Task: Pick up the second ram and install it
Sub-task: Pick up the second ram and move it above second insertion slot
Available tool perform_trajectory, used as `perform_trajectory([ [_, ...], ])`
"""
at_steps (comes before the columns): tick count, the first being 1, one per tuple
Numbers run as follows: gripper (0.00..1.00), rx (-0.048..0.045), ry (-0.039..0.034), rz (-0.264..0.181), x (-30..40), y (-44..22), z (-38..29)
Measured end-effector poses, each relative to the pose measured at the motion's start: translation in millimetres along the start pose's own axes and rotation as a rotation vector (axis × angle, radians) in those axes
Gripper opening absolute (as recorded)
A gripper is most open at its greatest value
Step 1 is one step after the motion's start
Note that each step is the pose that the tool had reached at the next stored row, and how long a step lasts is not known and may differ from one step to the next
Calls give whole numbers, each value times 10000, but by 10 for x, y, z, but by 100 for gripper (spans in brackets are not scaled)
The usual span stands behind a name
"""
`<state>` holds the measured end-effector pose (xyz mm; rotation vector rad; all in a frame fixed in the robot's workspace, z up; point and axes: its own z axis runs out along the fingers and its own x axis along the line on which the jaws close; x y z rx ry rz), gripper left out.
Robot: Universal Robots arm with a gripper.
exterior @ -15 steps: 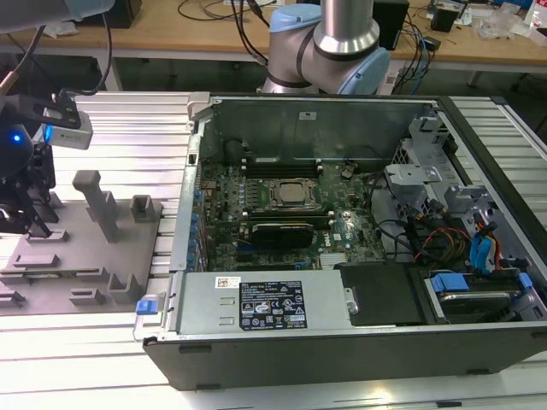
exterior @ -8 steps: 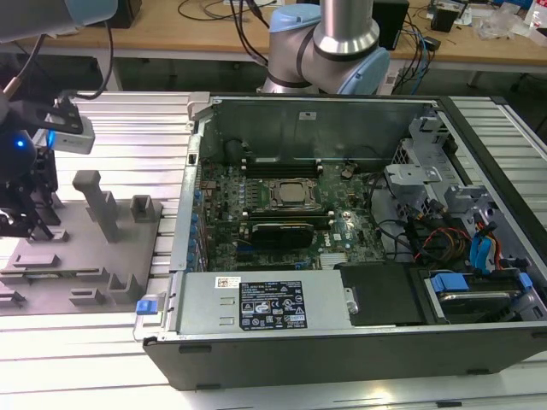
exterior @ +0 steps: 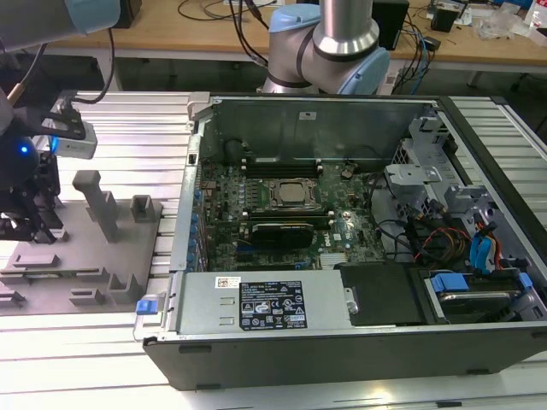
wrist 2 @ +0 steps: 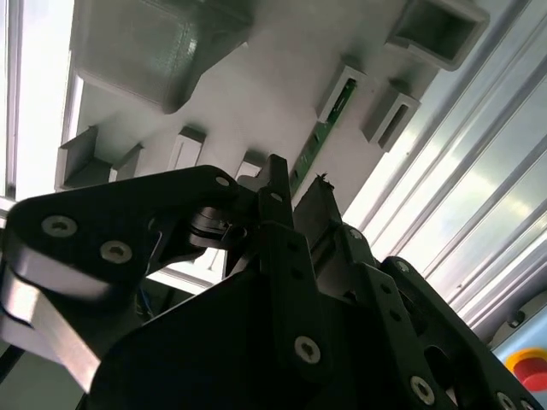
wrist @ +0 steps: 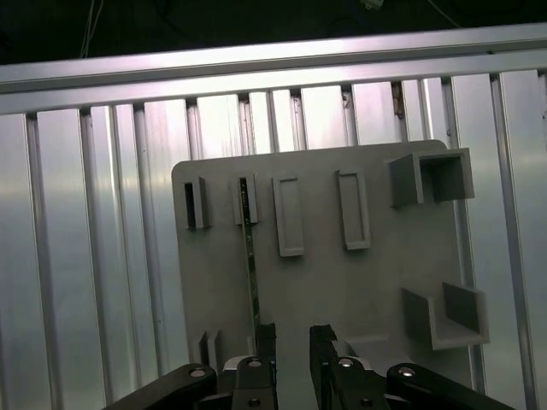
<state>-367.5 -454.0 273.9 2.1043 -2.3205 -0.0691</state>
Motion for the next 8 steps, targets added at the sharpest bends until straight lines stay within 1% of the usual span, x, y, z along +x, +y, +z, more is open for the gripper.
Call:
perform_trajectory([
  [8,30,0,0,0,2,-3,83],
])
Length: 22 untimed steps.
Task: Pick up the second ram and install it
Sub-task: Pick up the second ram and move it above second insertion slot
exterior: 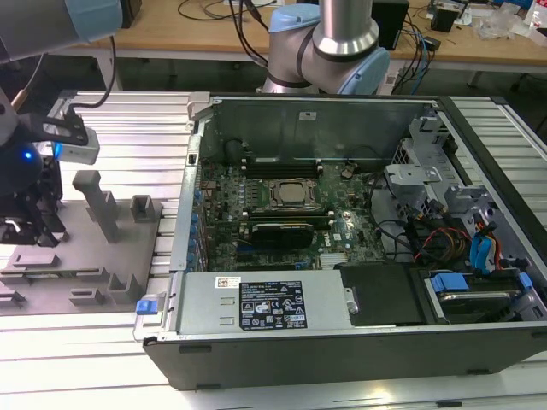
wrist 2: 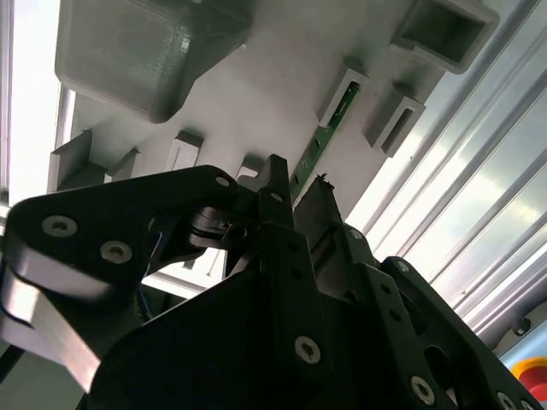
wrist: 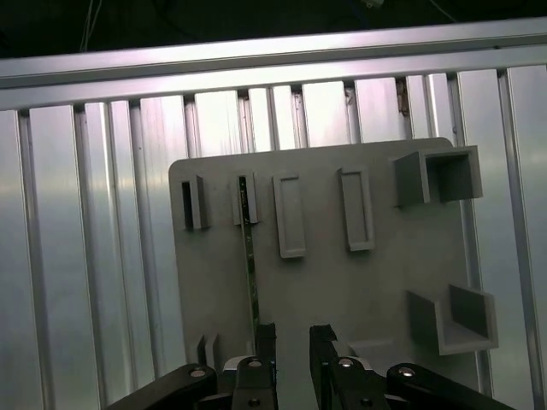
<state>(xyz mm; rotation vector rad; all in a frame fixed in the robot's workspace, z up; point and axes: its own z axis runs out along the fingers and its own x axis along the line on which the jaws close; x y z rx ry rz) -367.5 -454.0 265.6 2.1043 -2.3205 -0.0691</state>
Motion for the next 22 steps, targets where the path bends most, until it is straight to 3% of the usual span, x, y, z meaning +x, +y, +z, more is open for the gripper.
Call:
perform_trajectory([
  [8,30,-1,0,2,4,-2,73],
  [14,30,-1,1,-23,74,10,112],
  [19,30,-10,16,-442,102,85,184],
  [22,30,-13,22,-600,103,89,207],
])
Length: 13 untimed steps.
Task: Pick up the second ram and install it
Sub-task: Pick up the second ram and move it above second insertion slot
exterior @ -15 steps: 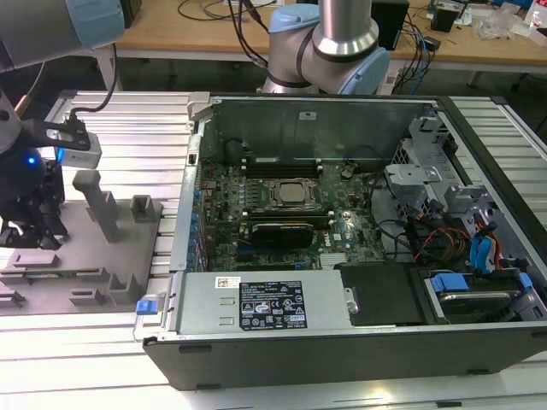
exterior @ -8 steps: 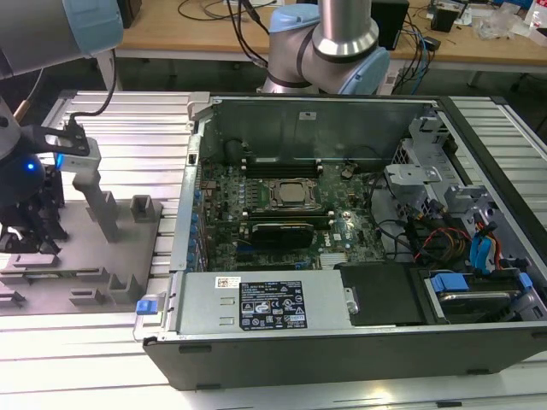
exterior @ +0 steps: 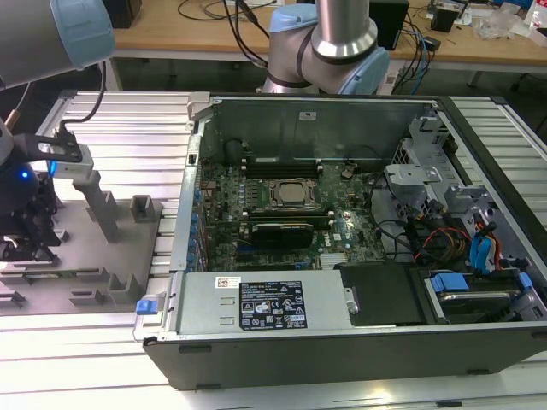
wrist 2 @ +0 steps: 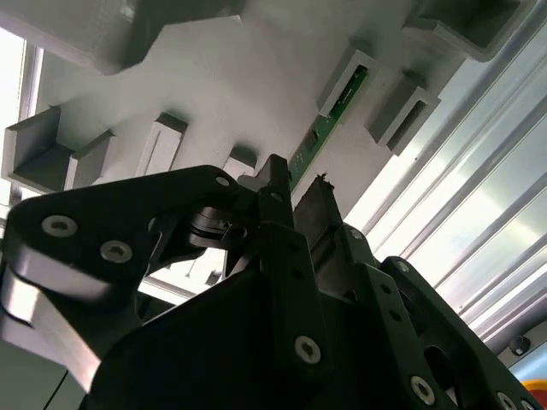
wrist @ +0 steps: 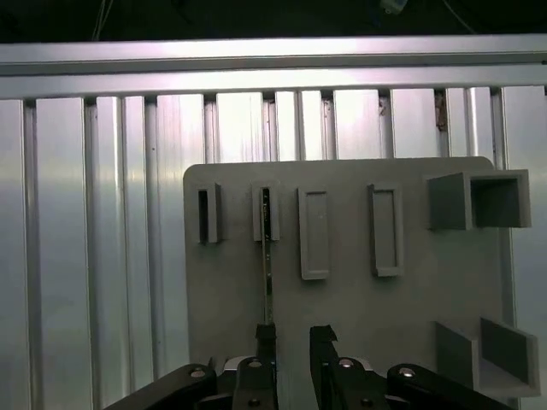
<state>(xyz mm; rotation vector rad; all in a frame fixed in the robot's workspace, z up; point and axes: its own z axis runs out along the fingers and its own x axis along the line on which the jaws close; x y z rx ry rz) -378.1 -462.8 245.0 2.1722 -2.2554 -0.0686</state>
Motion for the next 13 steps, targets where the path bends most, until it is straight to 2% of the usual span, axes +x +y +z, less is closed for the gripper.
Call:
perform_trajectory([
  [7,30,0,0,0,1,-1,45],
  [13,30,-1,0,0,3,-3,117],
])
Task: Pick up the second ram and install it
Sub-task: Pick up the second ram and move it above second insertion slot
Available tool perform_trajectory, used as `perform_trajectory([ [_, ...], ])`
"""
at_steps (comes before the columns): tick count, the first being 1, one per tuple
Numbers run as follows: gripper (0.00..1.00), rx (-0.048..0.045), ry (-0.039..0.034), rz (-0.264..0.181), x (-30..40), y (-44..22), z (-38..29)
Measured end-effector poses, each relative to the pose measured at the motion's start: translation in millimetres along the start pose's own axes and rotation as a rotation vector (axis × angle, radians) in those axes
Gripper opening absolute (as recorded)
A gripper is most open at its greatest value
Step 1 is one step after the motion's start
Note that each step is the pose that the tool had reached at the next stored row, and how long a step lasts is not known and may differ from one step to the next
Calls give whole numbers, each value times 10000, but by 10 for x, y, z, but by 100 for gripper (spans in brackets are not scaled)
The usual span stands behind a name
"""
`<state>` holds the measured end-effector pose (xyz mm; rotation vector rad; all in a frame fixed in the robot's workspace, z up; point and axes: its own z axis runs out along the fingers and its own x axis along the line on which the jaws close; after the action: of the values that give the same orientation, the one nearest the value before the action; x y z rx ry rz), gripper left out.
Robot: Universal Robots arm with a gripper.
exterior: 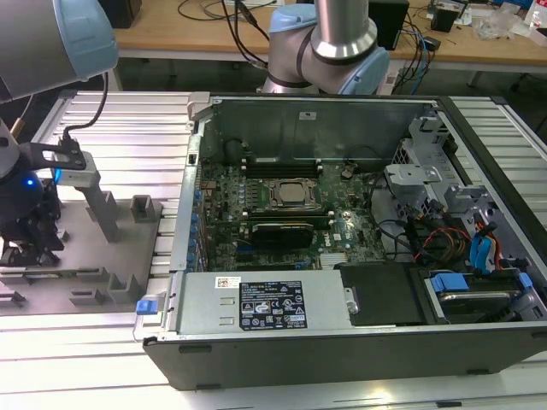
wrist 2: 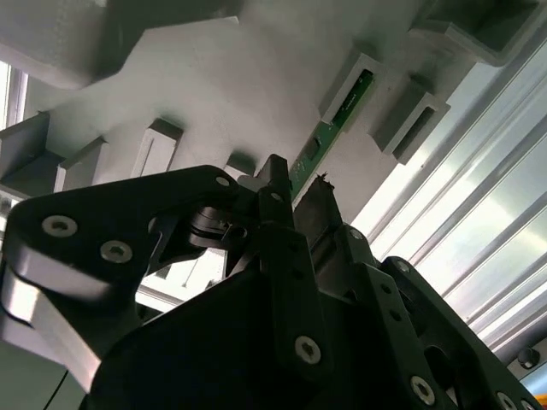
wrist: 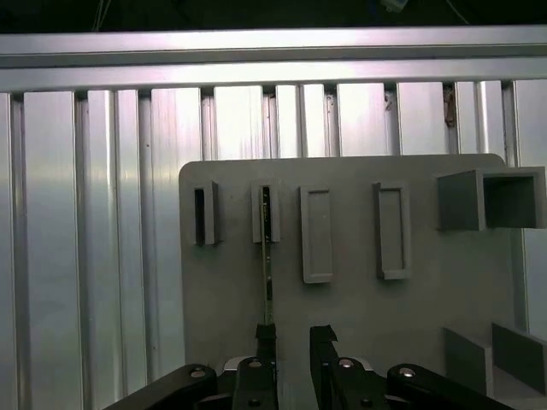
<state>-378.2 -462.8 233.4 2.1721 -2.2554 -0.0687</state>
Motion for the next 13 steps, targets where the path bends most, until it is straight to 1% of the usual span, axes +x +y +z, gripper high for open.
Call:
perform_trajectory([
  [5,30,1,-1,1,1,18,45],
  [8,30,-1,1,-17,8,48,112],
  [11,30,0,2,-38,46,89,133],
  [12,30,-1,3,-42,89,100,144],
  [13,30,0,3,-43,112,99,157],
])
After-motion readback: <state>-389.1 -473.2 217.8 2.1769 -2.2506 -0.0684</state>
